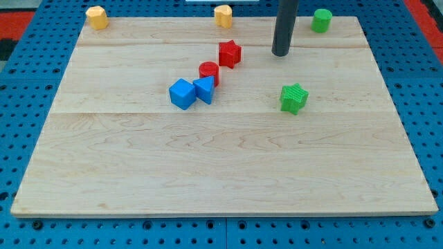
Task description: Slide green star towards the bottom center
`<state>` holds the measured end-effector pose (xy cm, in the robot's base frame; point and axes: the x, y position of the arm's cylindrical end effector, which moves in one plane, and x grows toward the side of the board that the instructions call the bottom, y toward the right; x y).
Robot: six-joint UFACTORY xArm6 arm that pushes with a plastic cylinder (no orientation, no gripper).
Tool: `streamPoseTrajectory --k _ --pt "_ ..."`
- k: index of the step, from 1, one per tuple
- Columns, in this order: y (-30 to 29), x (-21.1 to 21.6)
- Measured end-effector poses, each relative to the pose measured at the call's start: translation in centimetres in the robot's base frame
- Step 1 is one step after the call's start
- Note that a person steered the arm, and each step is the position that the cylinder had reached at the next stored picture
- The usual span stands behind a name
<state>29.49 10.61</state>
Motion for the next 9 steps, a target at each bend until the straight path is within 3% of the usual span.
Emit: streamPoseTrajectory --k 3,4,5,6,9 --pt "-0.4 4.3" --pt "3.9 4.3" --pt "4.8 6.7" --pt "4.3 9.5" --pt "1.0 11.2"
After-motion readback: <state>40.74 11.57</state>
